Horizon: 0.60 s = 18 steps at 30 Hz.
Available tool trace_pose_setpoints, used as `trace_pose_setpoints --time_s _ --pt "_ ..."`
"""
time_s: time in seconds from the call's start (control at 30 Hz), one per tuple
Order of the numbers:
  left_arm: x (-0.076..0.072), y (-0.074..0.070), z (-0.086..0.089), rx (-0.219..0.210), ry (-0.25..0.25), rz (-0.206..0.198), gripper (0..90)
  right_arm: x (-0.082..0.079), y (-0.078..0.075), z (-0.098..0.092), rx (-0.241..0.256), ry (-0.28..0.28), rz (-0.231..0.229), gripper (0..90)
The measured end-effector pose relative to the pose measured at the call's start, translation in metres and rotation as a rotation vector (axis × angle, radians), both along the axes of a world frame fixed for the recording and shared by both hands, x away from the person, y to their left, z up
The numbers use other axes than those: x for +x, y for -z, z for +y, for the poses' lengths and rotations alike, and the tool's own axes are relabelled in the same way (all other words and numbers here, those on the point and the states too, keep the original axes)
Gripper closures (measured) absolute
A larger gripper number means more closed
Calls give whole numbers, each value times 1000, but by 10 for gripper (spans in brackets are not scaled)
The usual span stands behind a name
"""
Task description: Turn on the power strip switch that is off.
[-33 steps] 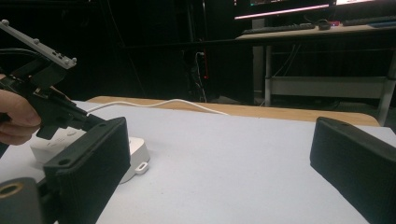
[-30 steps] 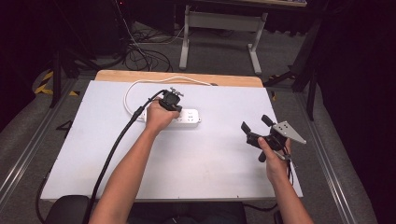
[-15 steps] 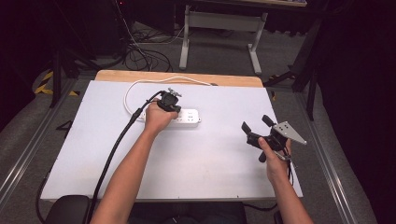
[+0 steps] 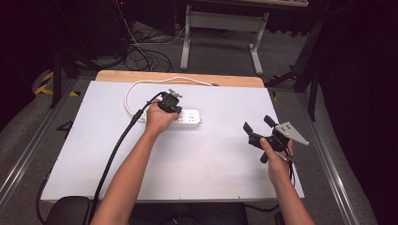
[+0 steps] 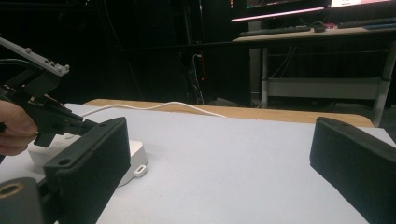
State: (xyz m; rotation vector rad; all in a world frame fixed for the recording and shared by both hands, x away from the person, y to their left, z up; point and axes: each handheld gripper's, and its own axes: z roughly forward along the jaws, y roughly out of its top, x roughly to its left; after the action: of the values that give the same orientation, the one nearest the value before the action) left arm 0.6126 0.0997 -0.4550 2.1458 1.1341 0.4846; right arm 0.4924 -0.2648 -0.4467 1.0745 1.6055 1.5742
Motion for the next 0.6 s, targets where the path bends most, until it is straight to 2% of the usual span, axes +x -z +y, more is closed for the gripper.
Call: trace_pose_setpoints --time_s 0.03,0.13,0.33,0.6 --pt "0 0 -1 7 -3 -2 900 0 0 -1 2 1 1 54" --pt "0 1 -1 -7 -1 7 900 -1 -1 -1 8 6 -1 54" --pt "-1 1 -6 31 6 -2 900 -2 -2 -2 14 6 -4 54" --pt "0 0 -6 35 3 8 900 -3 -3 -3 16 6 -9 54"
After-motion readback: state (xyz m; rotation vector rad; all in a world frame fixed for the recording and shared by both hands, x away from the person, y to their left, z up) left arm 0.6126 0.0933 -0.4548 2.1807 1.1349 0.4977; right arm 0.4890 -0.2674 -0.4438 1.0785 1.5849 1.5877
